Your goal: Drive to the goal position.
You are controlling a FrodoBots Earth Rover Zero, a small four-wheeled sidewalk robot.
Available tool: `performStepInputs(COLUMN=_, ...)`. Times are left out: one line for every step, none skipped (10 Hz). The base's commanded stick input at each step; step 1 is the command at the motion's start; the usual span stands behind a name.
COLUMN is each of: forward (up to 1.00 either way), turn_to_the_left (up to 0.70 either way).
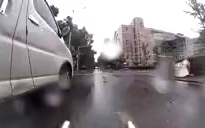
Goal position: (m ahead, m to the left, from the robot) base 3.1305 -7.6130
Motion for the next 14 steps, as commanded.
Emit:
performStepInputs(forward=0.70, turn_to_the_left=0.14)
performStepInputs(forward=0.70, turn_to_the_left=0.14)
performStepInputs(forward=0.70, turn_to_the_left=0.14)
performStepInputs(forward=0.70, turn_to_the_left=0.14)
performStepInputs(forward=0.70, turn_to_the_left=0.14)
performStepInputs(forward=0.70, turn_to_the_left=0.14)
performStepInputs(forward=0.70, turn_to_the_left=0.14)
performStepInputs(forward=0.70, turn_to_the_left=0.14)
performStepInputs(forward=0.70, turn_to_the_left=0.08)
performStepInputs(forward=0.70, turn_to_the_left=0.00)
performStepInputs(forward=0.70, turn_to_the_left=0.00)
performStepInputs(forward=0.70, turn_to_the_left=0.00)
performStepInputs(forward=0.70, turn_to_the_left=0.00)
performStepInputs(forward=0.70, turn_to_the_left=0.00)
